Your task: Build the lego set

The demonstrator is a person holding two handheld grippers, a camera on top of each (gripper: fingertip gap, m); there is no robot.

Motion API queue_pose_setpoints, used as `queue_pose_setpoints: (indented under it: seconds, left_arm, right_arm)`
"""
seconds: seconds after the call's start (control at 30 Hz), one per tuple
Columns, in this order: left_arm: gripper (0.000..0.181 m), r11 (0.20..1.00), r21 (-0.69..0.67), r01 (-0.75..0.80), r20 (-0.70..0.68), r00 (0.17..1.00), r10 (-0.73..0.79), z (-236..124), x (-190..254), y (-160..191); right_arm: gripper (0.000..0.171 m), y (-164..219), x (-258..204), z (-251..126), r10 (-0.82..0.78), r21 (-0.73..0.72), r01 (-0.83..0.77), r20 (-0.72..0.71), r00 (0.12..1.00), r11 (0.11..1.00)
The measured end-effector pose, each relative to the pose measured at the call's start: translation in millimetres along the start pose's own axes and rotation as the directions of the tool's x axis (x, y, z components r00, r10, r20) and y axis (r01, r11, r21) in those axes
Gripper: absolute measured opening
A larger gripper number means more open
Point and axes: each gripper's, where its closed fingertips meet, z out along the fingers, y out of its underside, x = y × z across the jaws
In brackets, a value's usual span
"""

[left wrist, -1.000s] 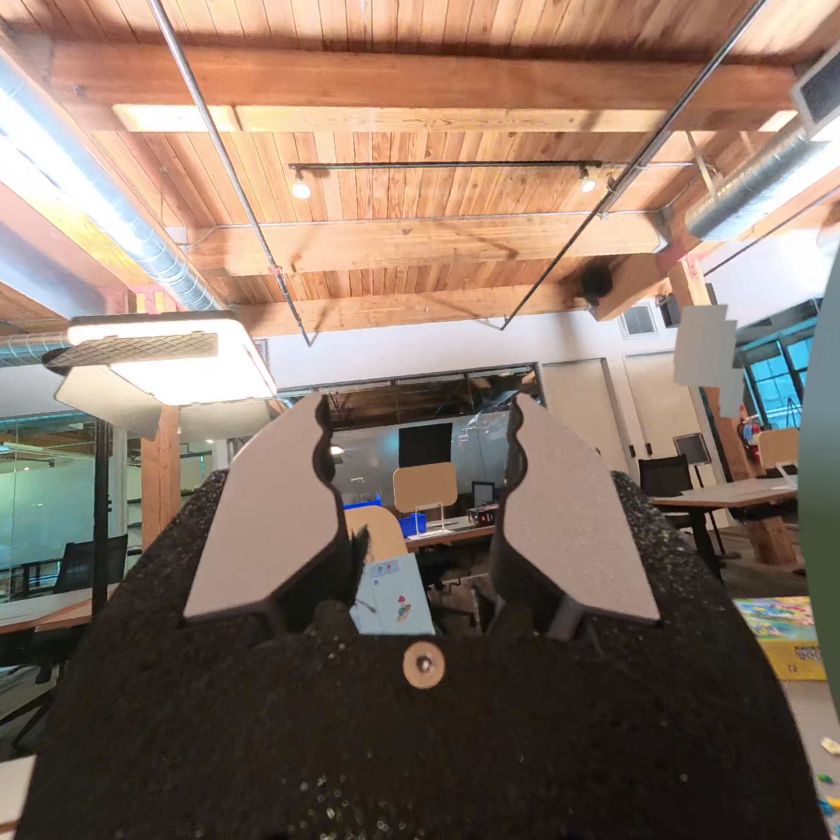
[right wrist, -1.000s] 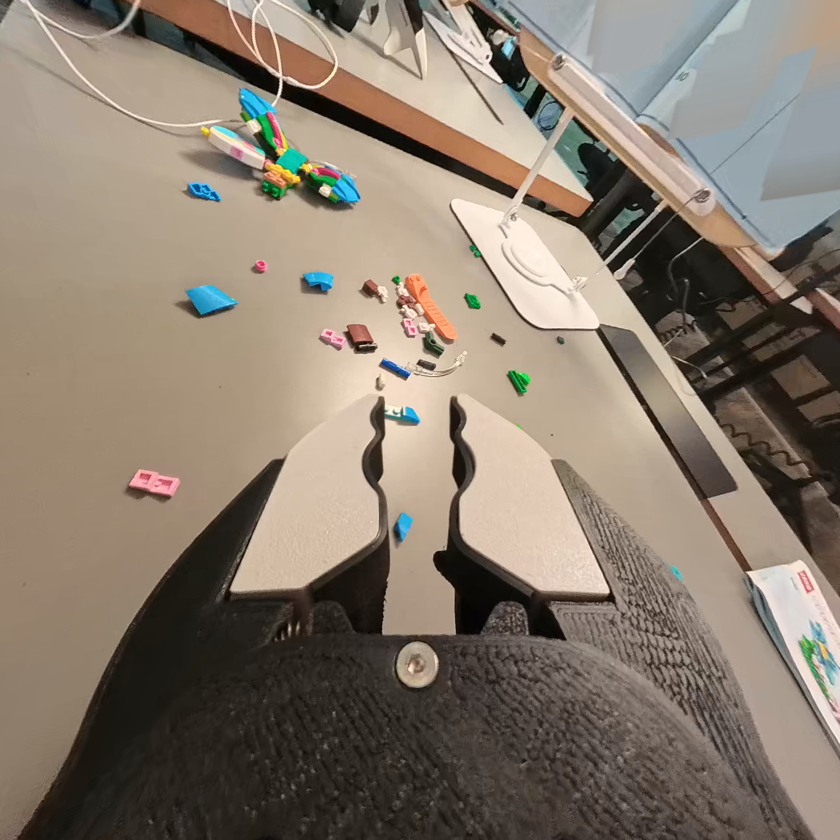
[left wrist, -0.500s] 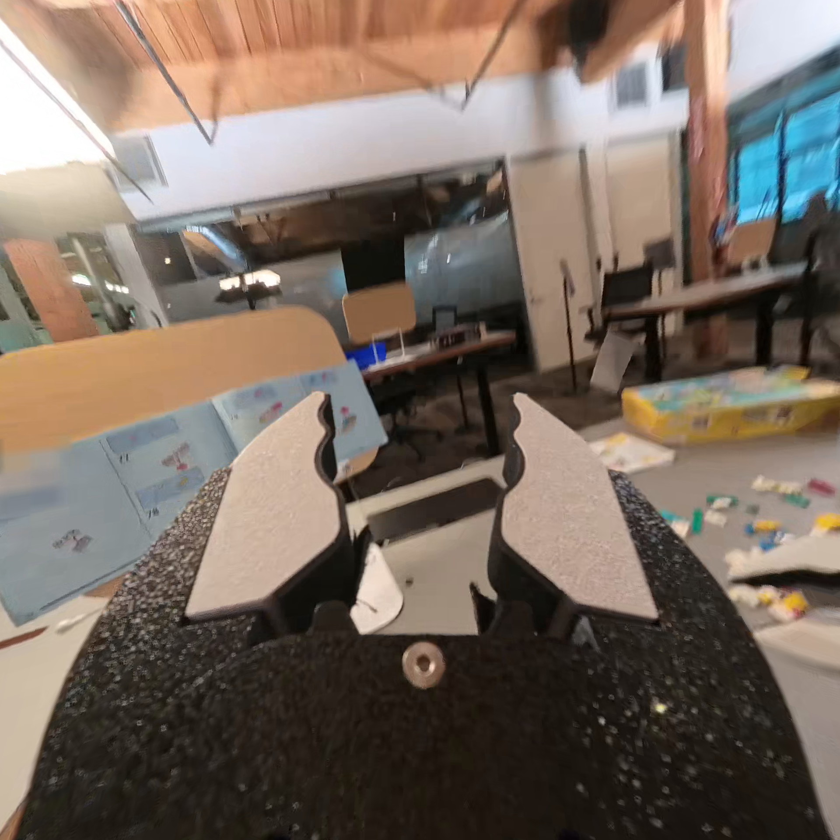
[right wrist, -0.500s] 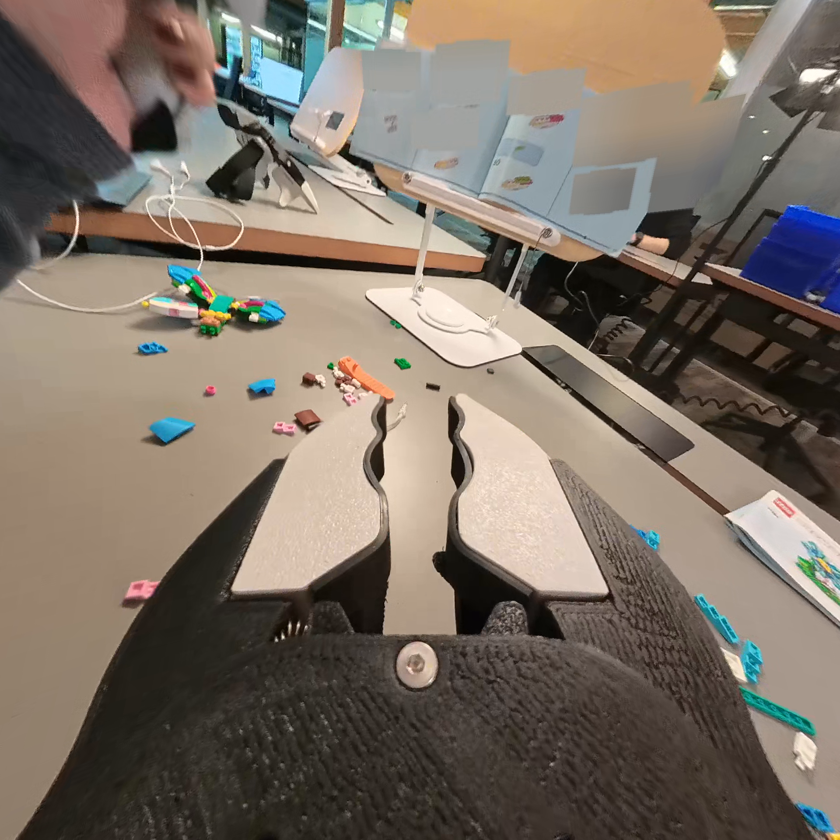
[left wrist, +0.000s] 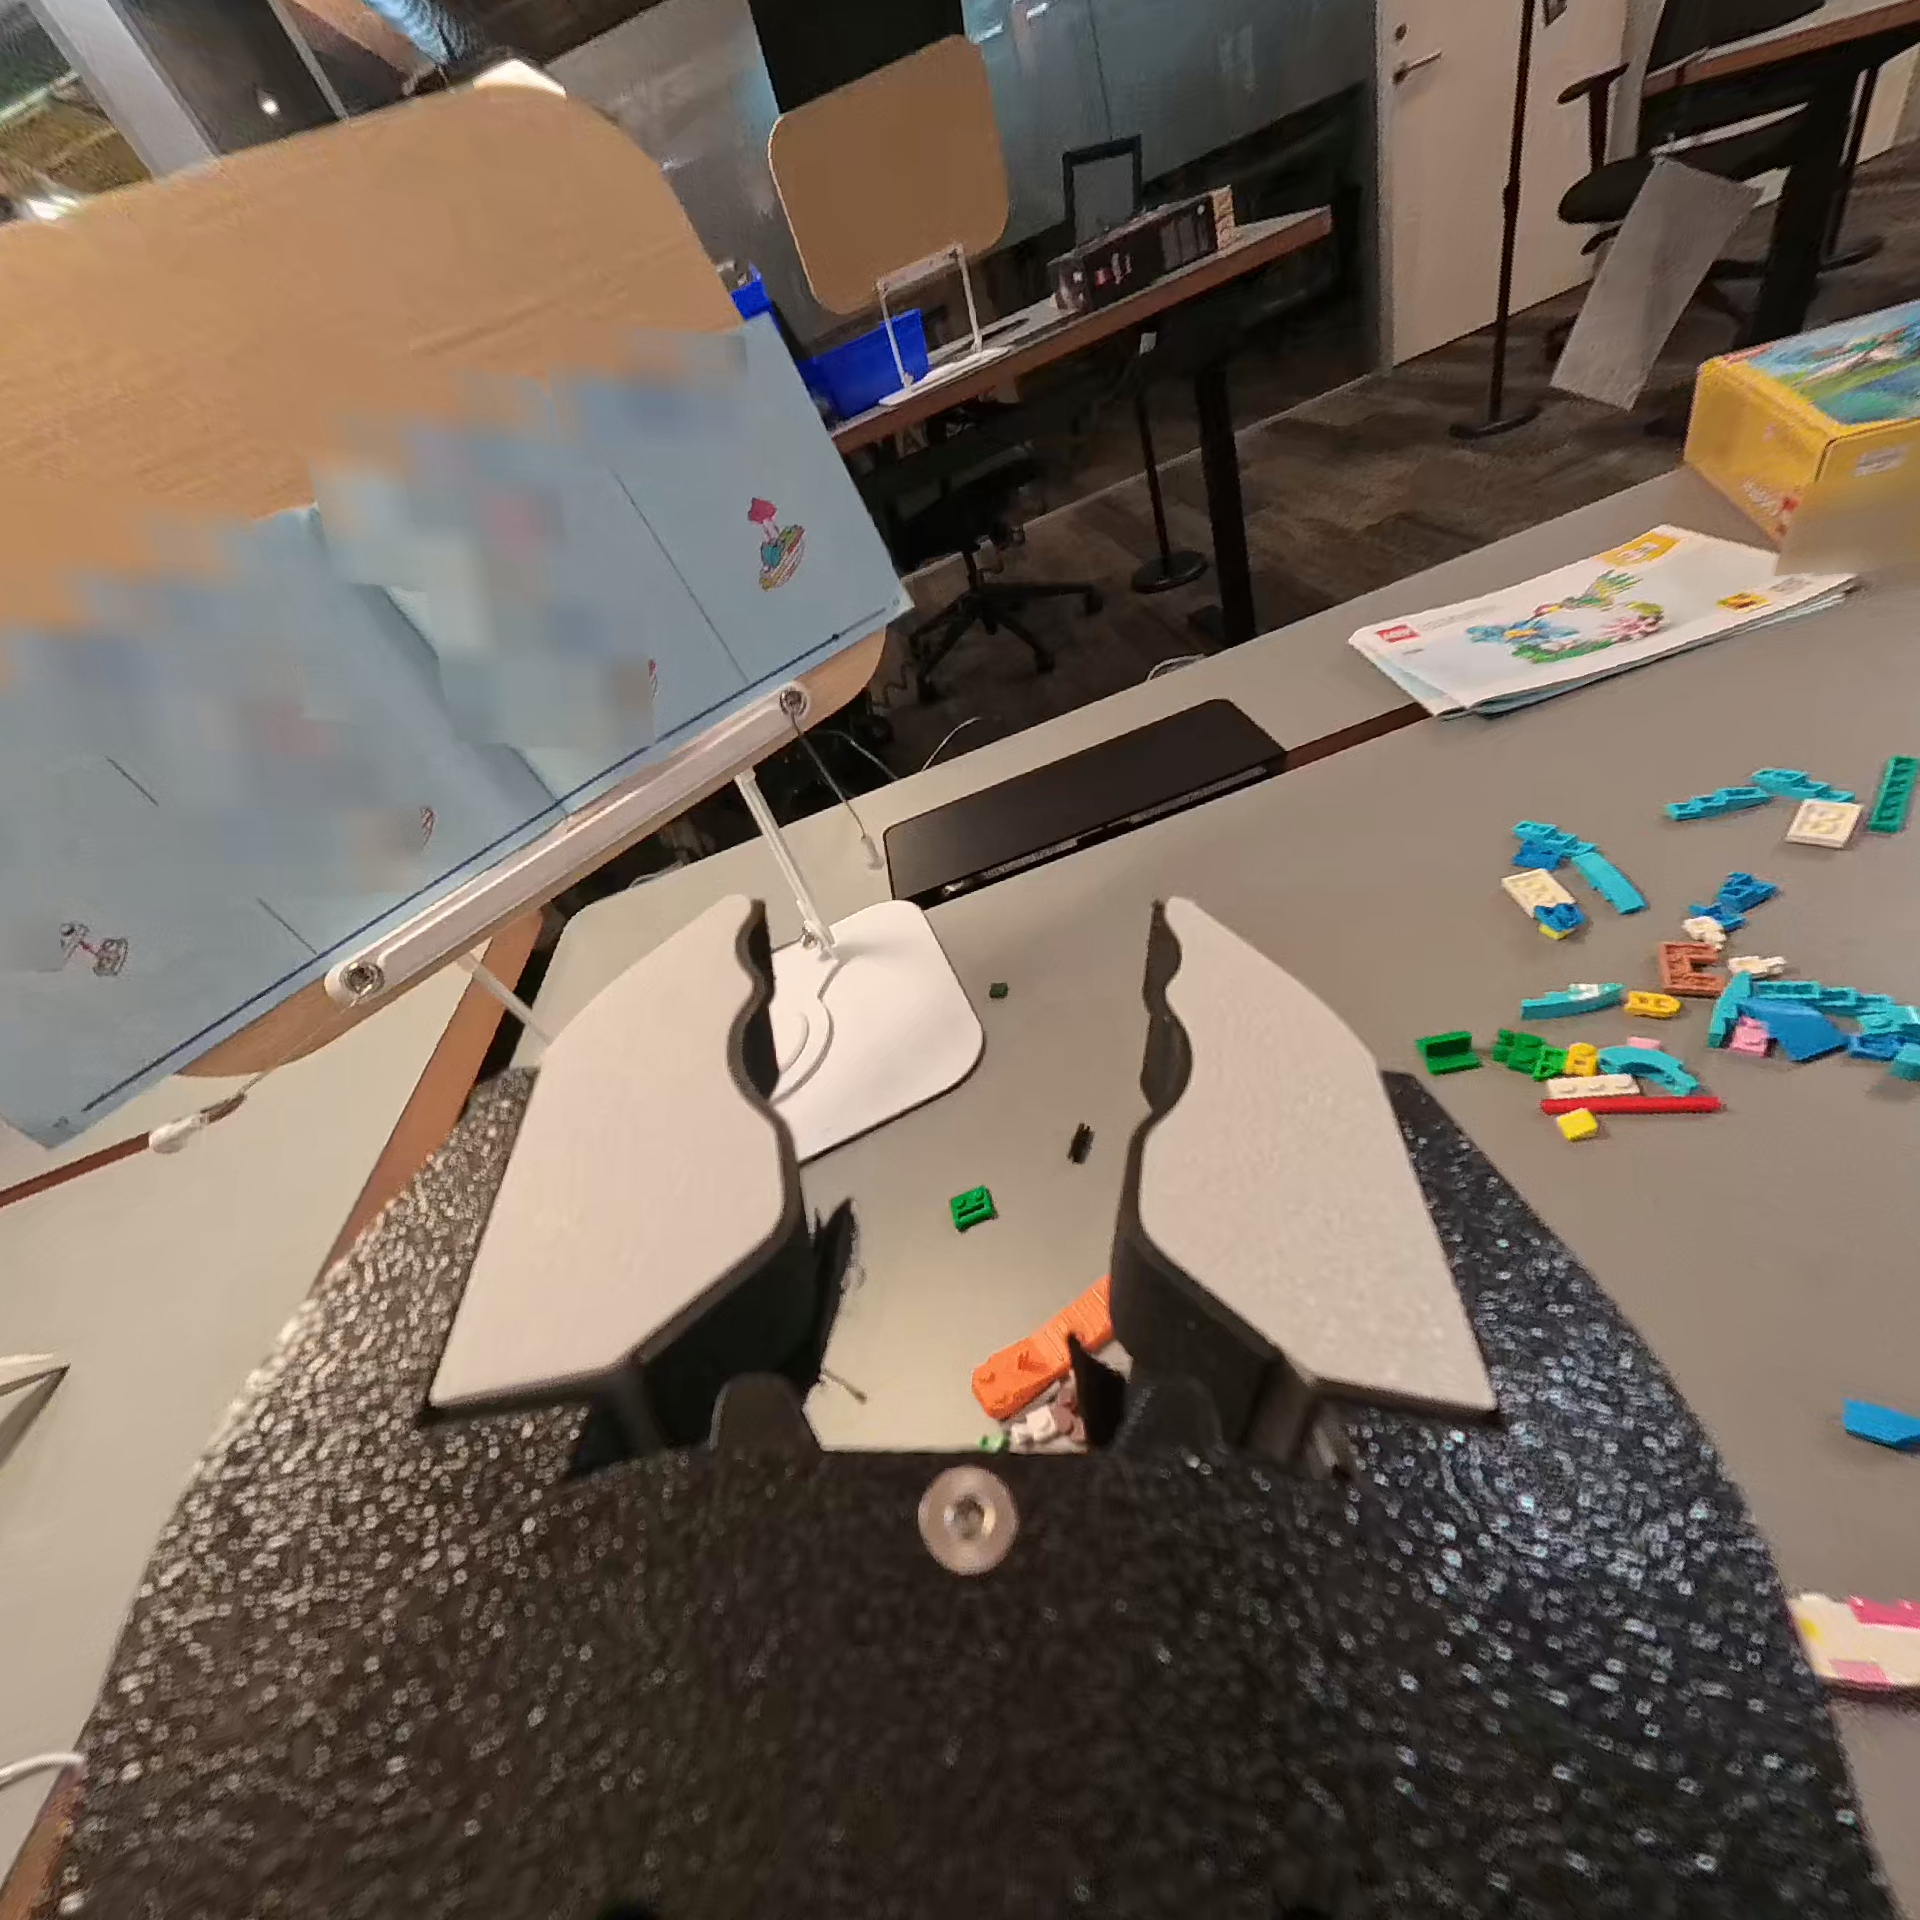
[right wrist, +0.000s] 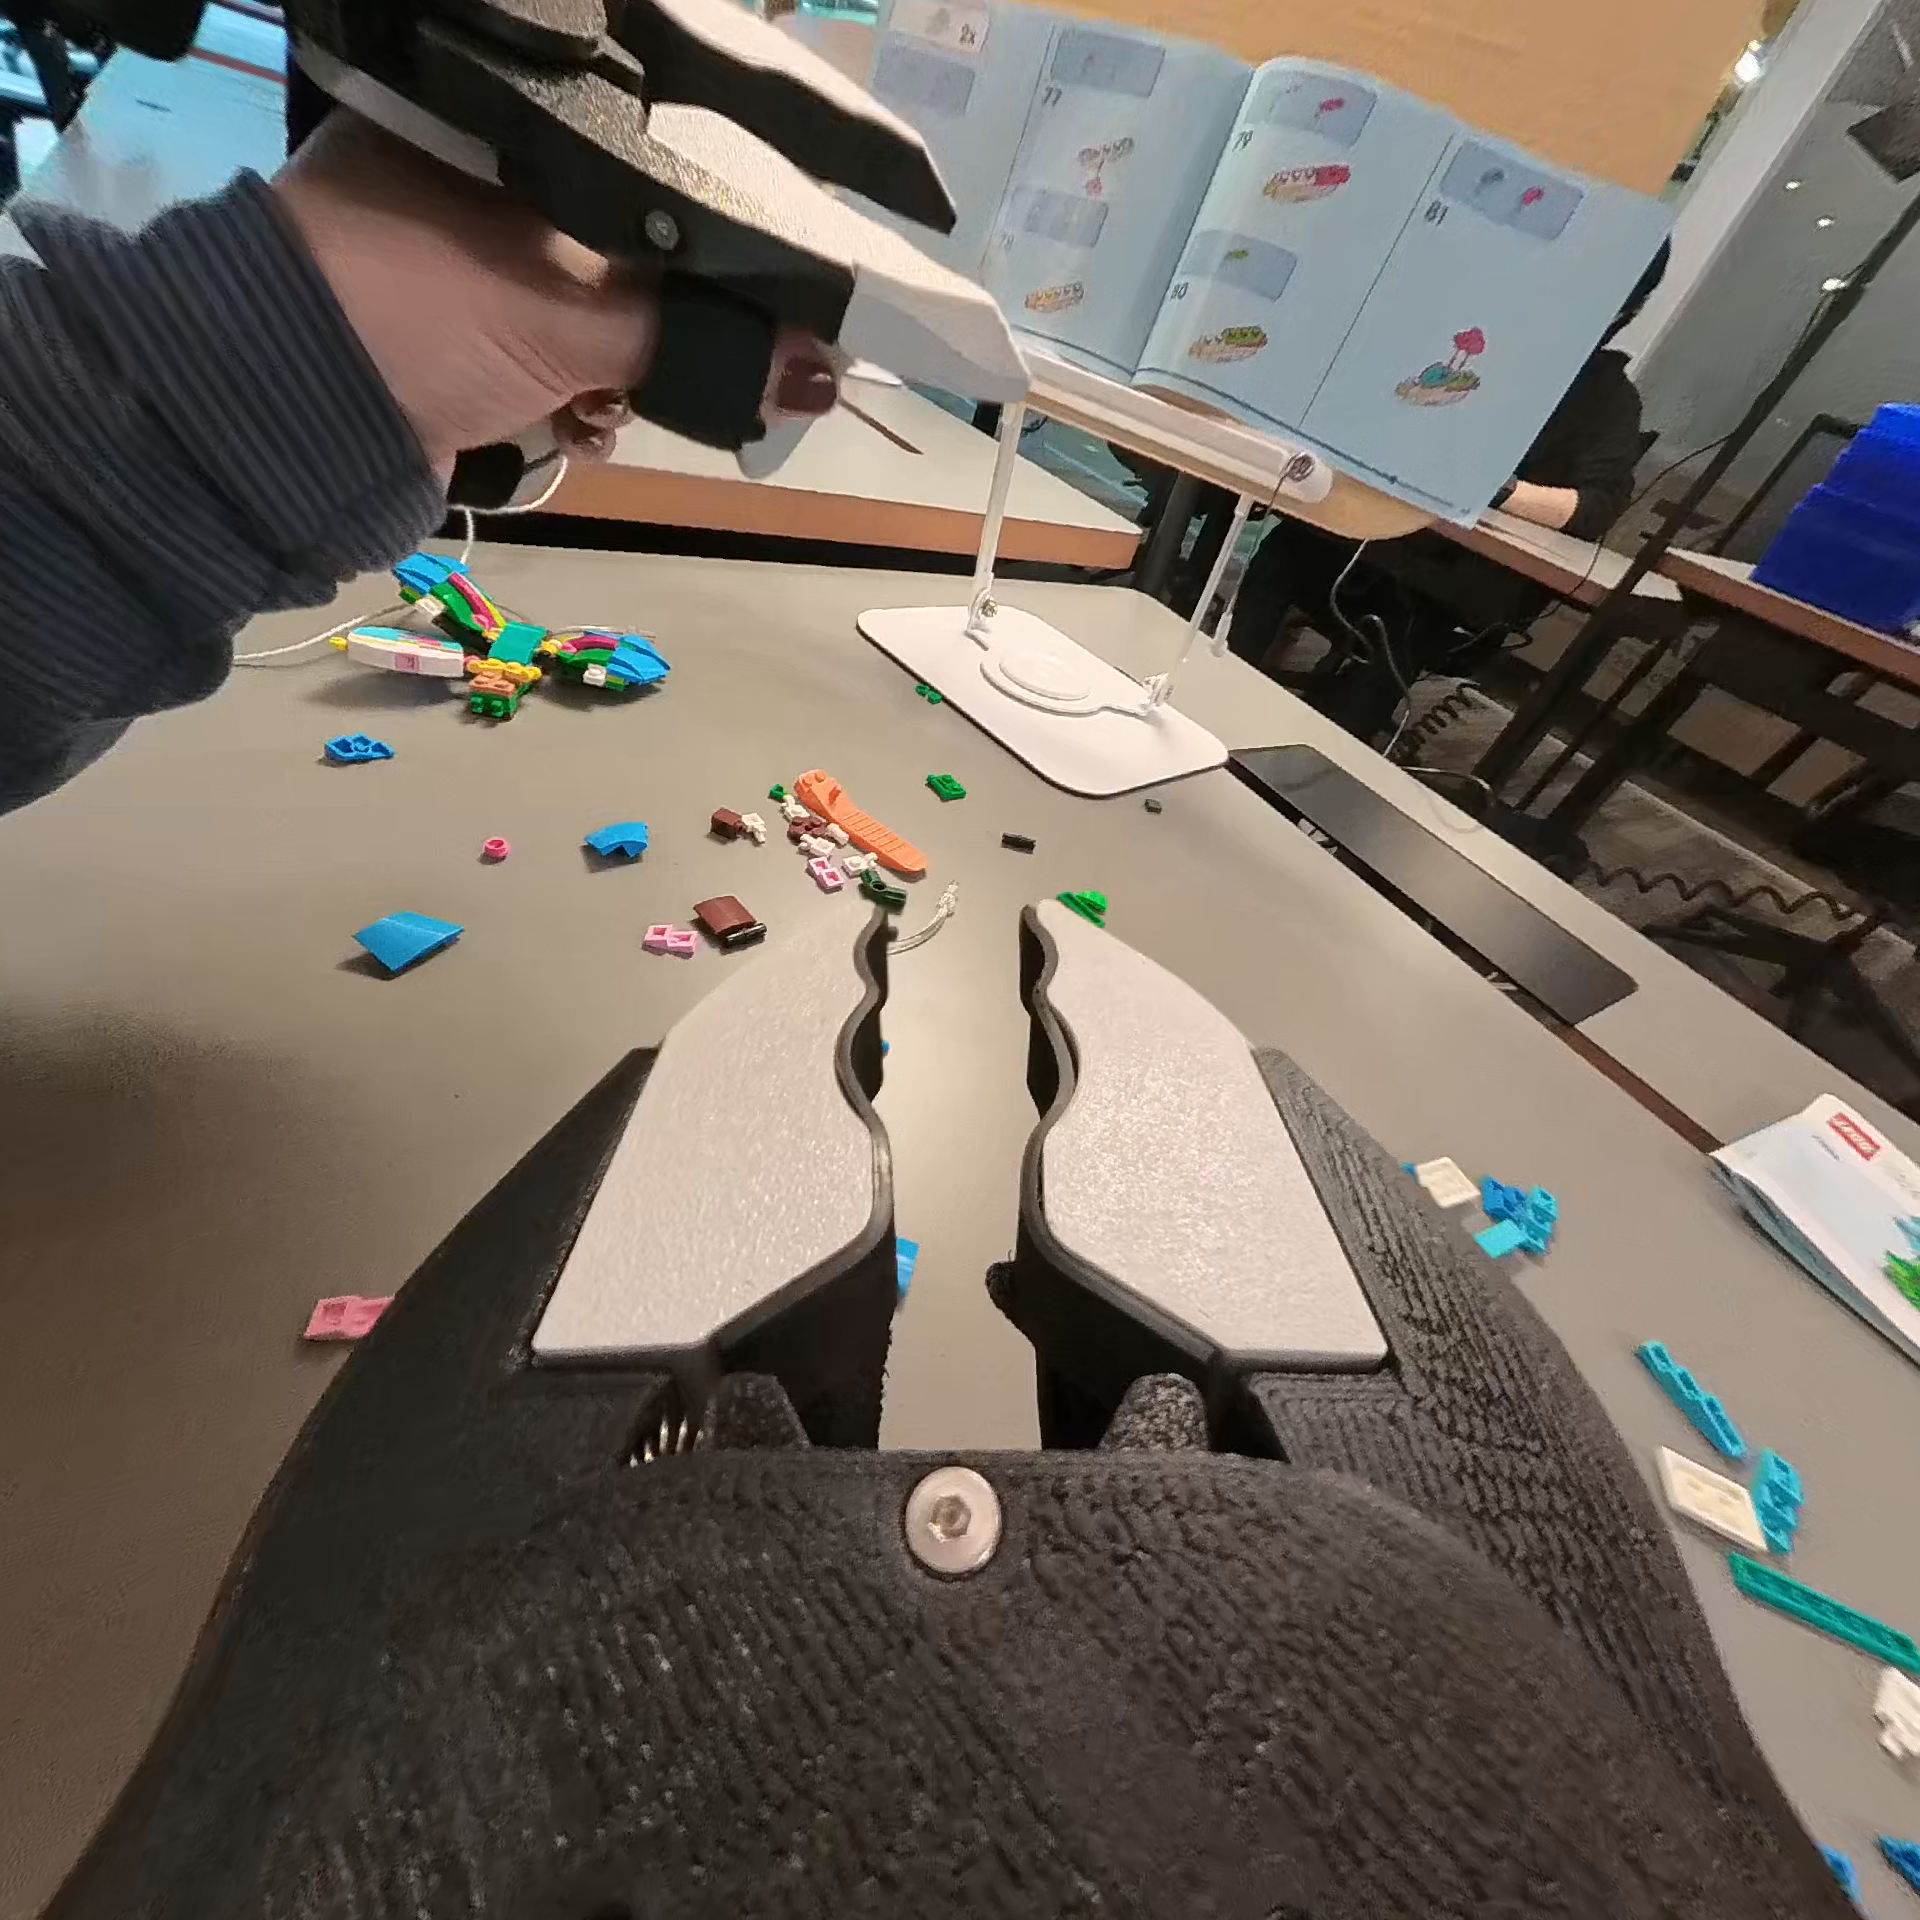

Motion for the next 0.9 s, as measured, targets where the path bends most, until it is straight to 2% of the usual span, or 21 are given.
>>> queue_pose_setpoints:
  seconds: [0.27, 0.4, 0.47, 0.57, 0.63, 0.77, 0.83, 0.9]
  left_arm:
    - [0.066, 1.0, -0.016, -0.013, -0.021, 1.0, 0.012, 2, -1, 20]
    - [0.063, 0.996, 0.045, -0.078, -0.115, 0.99, 0.083, 7, 13, 32]
    - [0.063, 0.982, 0.11, -0.151, -0.195, 0.966, 0.17, 11, 31, 39]
    - [0.063, 0.965, 0.136, -0.224, -0.271, 0.929, 0.254, 12, 51, 59]
    - [0.06, 0.966, 0.17, -0.193, -0.309, 0.921, 0.238, 7, 57, 66]
    - [0.047, 0.983, 0.181, -0.032, -0.461, 0.88, 0.114, 0, 69, 70]
    - [0.047, 0.985, 0.173, 0.011, -0.486, 0.871, 0.075, 1, 69, 72]
    - [0.047, 0.983, 0.182, 0.006, -0.475, 0.876, 0.083, 3, 68, 75]
  right_arm:
    - [0.023, 8, -5, 5, -0.024, -0.035, 0.024, 0.016, 1.0, 0.999]
    - [0.023, 12, -4, 6, -0.03, -0.047, 0.031, 0.017, 0.999, 0.998]
    - [0.022, 12, -5, 7, -0.025, -0.042, 0.026, 0.02, 1.0, 0.999]
    - [0.021, 15, -5, 8, -0.044, -0.055, 0.045, 0.022, 0.999, 0.997]
    - [0.018, 18, -3, 8, -0.063, -0.069, 0.063, 0.012, 0.998, 0.996]
    - [0.014, 16, 3, 8, -0.066, -0.046, 0.065, -0.021, 0.998, 0.997]
    - [0.002, 11, 5, 6, -0.083, -0.005, 0.083, -0.052, 0.995, 0.997]
    - [0.0, 5, 7, 5, -0.104, 0.028, 0.106, -0.086, 0.991, 0.994]
